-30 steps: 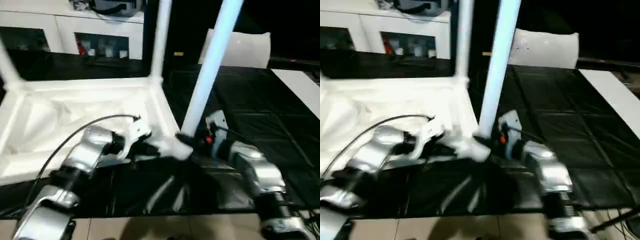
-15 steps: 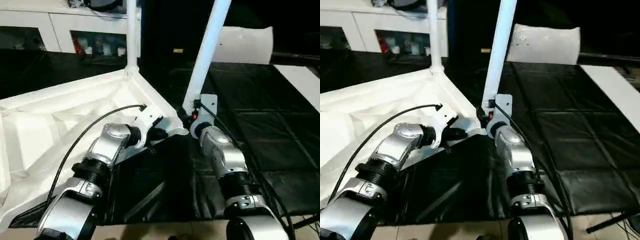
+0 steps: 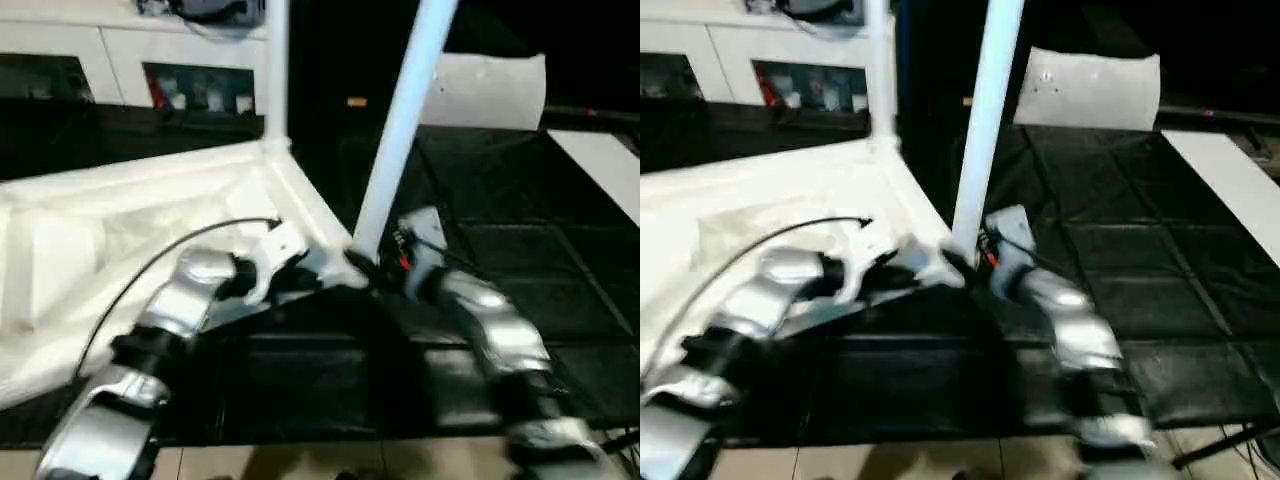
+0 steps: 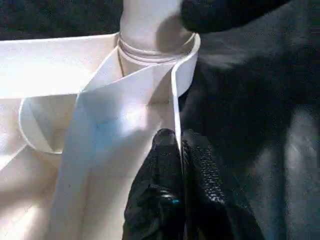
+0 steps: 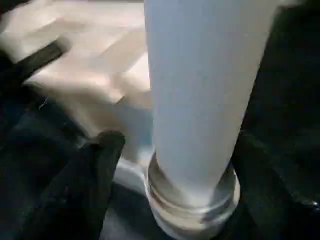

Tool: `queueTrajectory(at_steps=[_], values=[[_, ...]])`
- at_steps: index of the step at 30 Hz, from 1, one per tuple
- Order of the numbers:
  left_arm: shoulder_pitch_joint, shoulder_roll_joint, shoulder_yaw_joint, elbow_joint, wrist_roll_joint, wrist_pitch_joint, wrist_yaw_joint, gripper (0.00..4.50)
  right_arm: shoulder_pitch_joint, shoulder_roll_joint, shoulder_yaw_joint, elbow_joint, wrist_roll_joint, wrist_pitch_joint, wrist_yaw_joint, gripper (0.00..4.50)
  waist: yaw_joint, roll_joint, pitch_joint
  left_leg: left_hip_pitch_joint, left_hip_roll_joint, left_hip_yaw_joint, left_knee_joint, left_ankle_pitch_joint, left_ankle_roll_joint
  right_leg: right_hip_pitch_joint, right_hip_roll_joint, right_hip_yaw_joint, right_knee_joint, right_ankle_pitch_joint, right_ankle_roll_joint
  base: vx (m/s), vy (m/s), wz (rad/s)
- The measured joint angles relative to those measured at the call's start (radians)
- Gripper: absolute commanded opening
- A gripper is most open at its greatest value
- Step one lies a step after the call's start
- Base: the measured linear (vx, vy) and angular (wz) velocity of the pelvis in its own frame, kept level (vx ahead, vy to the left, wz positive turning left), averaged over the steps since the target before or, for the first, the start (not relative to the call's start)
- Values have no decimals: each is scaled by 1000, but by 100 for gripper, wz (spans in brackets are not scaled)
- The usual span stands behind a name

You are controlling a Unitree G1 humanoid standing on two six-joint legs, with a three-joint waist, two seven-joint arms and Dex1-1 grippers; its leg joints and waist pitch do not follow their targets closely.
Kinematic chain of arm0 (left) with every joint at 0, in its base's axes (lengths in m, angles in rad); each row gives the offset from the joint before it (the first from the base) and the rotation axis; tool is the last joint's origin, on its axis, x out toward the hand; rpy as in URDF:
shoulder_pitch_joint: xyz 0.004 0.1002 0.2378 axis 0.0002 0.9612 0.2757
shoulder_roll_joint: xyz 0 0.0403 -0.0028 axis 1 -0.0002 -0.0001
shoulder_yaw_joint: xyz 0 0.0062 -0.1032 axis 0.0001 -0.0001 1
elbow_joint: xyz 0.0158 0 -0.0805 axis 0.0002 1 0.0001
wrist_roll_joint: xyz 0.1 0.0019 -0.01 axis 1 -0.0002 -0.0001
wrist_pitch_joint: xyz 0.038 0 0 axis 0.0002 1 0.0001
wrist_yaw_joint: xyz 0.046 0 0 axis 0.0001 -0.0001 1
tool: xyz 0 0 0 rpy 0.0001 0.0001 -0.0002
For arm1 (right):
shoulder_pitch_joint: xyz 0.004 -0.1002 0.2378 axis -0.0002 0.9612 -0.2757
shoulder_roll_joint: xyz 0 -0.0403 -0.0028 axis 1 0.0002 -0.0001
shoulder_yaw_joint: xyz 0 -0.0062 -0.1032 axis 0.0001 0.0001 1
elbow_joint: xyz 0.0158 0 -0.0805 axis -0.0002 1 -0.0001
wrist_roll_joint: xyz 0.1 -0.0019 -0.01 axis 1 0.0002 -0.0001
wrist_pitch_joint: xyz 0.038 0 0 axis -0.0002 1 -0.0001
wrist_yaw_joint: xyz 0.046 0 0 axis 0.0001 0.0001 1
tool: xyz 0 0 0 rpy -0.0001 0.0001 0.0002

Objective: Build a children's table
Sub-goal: Rotate leg to tighten

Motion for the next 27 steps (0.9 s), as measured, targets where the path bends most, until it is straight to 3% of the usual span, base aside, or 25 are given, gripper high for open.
queueTrajectory(at_steps=[7,13,21,27], values=[[13,49,-33,-20,-37,-39,-160,0,0,-107,61,-21,26,-39,240,410,28,-1,0,-1,0,0,0,0,1,0,0,0,0,2,-4,0,0,0],[35,116,-50,-34,-63,-99,-307,0,-15,-167,83,-17,73,-75,465,410,30,-5,2,-1,0,0,1,0,1,0,0,-1,0,2,-4,0,0,0],[40,130,-70,-55,-65,-122,-365,0,-55,-185,109,4,104,-60,606,345,47,-13,5,-1,1,0,2,0,1,1,0,-1,1,3,-5,0,0,0],[40,131,-72,-55,-66,-122,-383,0,-58,-180,131,25,113,-59,645,286,49,-13,5,-1,1,0,2,0,1,1,0,-1,1,3,-5,0,0,0]])
